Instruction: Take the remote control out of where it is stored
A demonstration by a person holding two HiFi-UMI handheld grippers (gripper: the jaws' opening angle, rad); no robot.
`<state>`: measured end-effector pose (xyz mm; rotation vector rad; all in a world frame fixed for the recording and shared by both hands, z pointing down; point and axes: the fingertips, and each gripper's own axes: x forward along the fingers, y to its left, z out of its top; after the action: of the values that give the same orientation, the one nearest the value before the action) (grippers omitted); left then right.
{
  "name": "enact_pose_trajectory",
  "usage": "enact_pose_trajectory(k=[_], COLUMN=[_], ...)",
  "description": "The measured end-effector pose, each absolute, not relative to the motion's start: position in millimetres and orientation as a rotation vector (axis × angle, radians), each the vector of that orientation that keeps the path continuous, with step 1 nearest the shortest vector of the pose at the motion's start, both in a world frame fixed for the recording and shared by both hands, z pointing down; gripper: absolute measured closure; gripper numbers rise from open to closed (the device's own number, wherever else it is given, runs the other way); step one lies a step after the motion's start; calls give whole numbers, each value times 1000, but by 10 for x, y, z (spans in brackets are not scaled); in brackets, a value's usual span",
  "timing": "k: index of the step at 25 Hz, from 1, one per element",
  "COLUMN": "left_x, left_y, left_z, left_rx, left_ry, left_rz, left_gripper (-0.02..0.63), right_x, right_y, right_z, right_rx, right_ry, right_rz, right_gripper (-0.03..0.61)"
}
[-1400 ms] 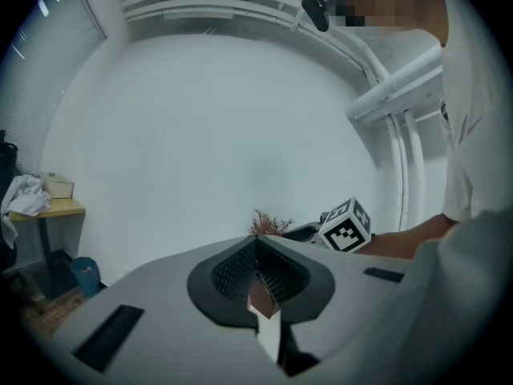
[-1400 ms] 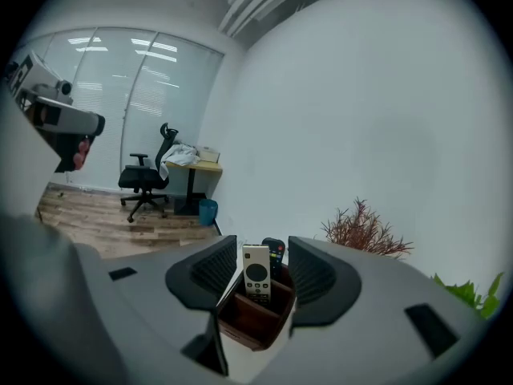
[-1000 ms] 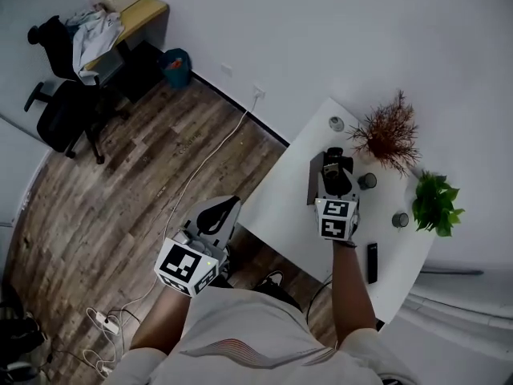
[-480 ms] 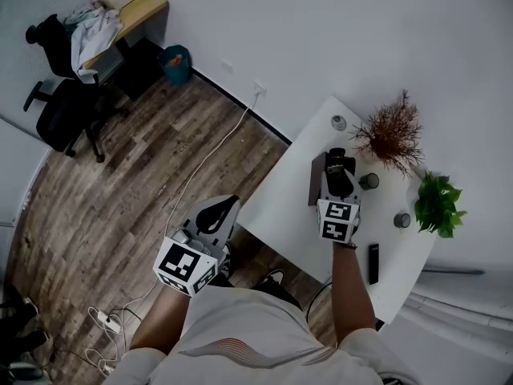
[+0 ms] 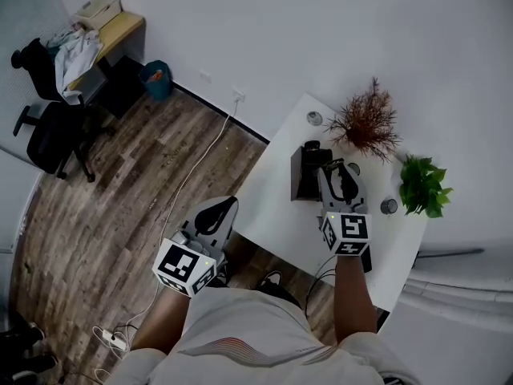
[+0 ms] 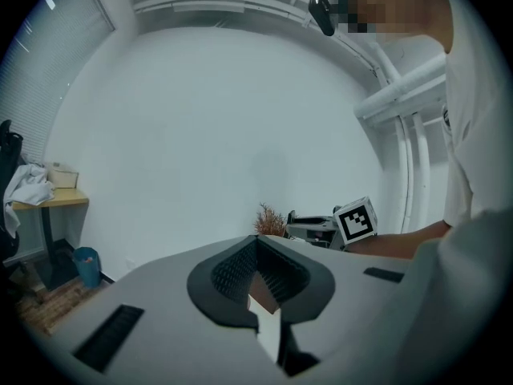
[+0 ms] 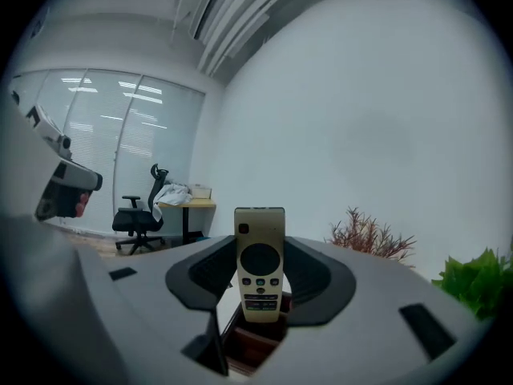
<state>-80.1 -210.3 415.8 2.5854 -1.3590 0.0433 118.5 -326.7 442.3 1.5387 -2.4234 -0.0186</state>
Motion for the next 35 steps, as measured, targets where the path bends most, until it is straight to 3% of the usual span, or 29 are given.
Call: enact_pose_trajectory(k=[11, 21, 27, 35], left_x=[-24, 397, 392, 188], left_y=[-2083, -2029, -2023, -2052], left_z=[4026, 4140, 4291, 4331], left_rx=[2716, 2733, 2698, 2660], left_ry=[-1157, -1043, -1060, -1129], left_rz=[49, 56, 101, 119], left_gripper=[604, 604, 604, 604], right_x=[2291, 2977, 3188, 3185], right_y=[-2583, -1894, -1623, -1598], right_z=[4334, 5542, 6336, 6742], right_rx=[1592, 1223, 977, 832], right_ry=[-2268, -1827, -1532, -1423], right_rz=[255, 628, 704, 798], right_gripper=[391, 393, 393, 393])
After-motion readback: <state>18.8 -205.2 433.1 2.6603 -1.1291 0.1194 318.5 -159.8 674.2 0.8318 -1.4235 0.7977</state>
